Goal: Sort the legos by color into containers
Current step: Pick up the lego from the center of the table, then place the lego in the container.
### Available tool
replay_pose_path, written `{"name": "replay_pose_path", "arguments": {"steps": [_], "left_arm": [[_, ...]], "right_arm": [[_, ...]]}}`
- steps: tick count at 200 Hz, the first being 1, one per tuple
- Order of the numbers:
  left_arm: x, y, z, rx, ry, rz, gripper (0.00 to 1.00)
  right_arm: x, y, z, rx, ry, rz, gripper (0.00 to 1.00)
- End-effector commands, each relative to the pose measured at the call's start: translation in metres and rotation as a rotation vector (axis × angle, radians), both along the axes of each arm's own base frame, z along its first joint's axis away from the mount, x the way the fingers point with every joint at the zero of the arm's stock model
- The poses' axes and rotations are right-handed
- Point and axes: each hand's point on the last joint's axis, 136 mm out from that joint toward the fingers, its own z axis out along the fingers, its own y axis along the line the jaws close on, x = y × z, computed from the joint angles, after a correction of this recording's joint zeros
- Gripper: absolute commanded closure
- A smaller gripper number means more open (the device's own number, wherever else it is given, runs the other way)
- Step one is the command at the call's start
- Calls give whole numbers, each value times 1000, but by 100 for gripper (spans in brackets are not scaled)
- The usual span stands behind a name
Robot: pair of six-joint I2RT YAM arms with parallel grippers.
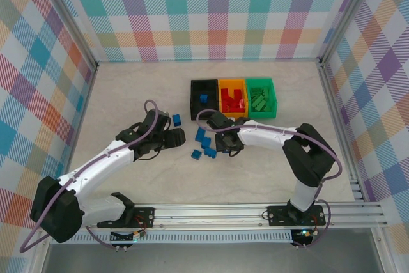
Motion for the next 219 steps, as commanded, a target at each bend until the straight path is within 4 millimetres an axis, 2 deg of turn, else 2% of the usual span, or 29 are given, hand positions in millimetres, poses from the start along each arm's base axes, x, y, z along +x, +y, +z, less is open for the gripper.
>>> {"name": "replay_pose_path", "arguments": {"steps": [1,19,43,76,107,122,139,158,168,183,198,219], "left_arm": [[1,-5,4,-18,-4,-5,26],[0,-5,0,-15,8,-5,26],[0,-10,-5,-24,25,-14,26],[-4,-25,-16,-36,61,-54,27],[-12,-40,-24,-23,92,-97,28],[-16,-45,-27,-17,98,-111,28],[-20,-51,-26,-22,99,-123,28],[-25,-60,-27,-31,104,-153,29],[-28,-64,-28,-30,113,-174,29],[-34,-67,-33,-13,127,-204,29],[-39,-69,-40,10,145,-225,29],[-42,-71,-50,34,174,-243,28]], "right_arm": [[-5,-5,-15,-21,46,-10,60],[-2,1,-7,9,30,4,72],[13,9,21,16,-40,45,74],[51,27,62,74,-119,84,72],[100,41,91,140,-175,90,71],[129,48,109,169,-207,88,69],[157,52,113,170,-227,89,66],[184,59,121,177,-240,92,48],[189,63,123,180,-231,97,42],[188,70,127,218,-234,118,41],[180,72,132,272,-247,125,40],[159,64,131,299,-247,136,40]]}}
